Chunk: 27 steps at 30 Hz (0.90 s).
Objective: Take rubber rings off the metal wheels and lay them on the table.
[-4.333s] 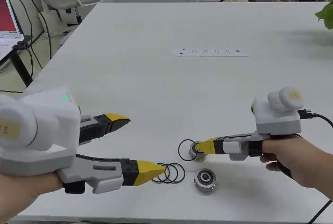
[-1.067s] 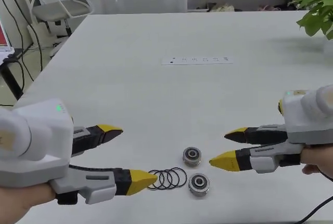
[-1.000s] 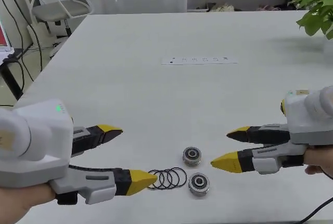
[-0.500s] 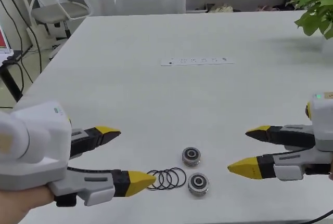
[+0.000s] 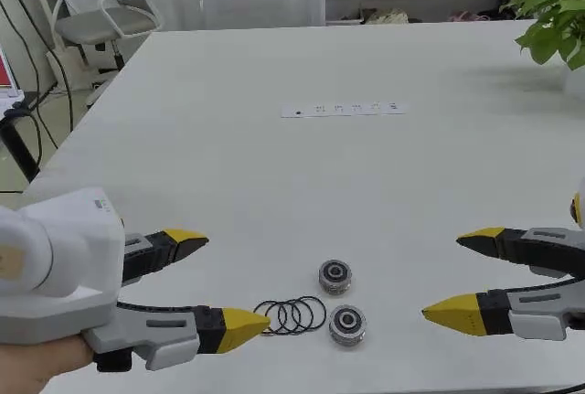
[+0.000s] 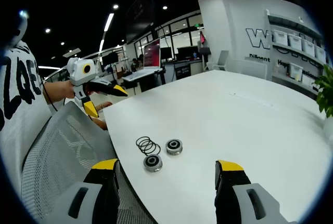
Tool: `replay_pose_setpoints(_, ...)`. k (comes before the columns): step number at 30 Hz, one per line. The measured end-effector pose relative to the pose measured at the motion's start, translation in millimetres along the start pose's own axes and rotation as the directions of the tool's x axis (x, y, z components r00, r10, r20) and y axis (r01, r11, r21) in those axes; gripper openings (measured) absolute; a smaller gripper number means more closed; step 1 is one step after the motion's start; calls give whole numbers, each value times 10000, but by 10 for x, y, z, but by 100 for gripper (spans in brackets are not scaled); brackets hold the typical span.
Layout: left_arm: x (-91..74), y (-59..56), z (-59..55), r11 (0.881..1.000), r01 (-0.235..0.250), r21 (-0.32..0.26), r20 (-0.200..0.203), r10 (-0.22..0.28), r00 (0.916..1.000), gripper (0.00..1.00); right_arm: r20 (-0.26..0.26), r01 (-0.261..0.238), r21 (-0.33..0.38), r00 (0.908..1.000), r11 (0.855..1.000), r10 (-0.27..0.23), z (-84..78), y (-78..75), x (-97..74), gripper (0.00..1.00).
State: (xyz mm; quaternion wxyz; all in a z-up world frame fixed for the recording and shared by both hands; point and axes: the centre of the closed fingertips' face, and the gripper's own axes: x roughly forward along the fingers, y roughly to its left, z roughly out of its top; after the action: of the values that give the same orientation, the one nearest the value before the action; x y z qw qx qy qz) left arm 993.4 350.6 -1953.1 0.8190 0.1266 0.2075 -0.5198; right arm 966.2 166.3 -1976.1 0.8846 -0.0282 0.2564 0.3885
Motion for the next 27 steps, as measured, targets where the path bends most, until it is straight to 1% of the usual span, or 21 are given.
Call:
replay_pose_setpoints(6, -12, 18, -27, 10000, -54, -13, -72, 54, 10000, 67, -178, 153, -216, 9997, 9996, -157, -46, 0, -45, 75)
replay_pose_setpoints(11, -9, 29, -49, 10000, -81, -29, -120, 81, 9999, 67, -150, 272, -276, 9995, 9992, -276, -49, -17, -88, 75)
replay_pose_setpoints(17, 12, 8, -61, 10000, -30, -6, -191, 30, 9998, 67, -266, 316, -289, 9991, 9991, -324, -90, -22, -101, 75)
replay_pose_setpoints(23, 15, 14, -66, 10000, -37, -25, -217, 36, 9998, 67, -273, 326, -268, 9991, 9991, -333, -107, -20, -97, 75)
replay_pose_setpoints(27, 15, 13, -72, 10000, -37, -53, -215, 36, 9998, 67, -392, 337, -383, 9986, 9987, -352, -133, -19, -95, 75)
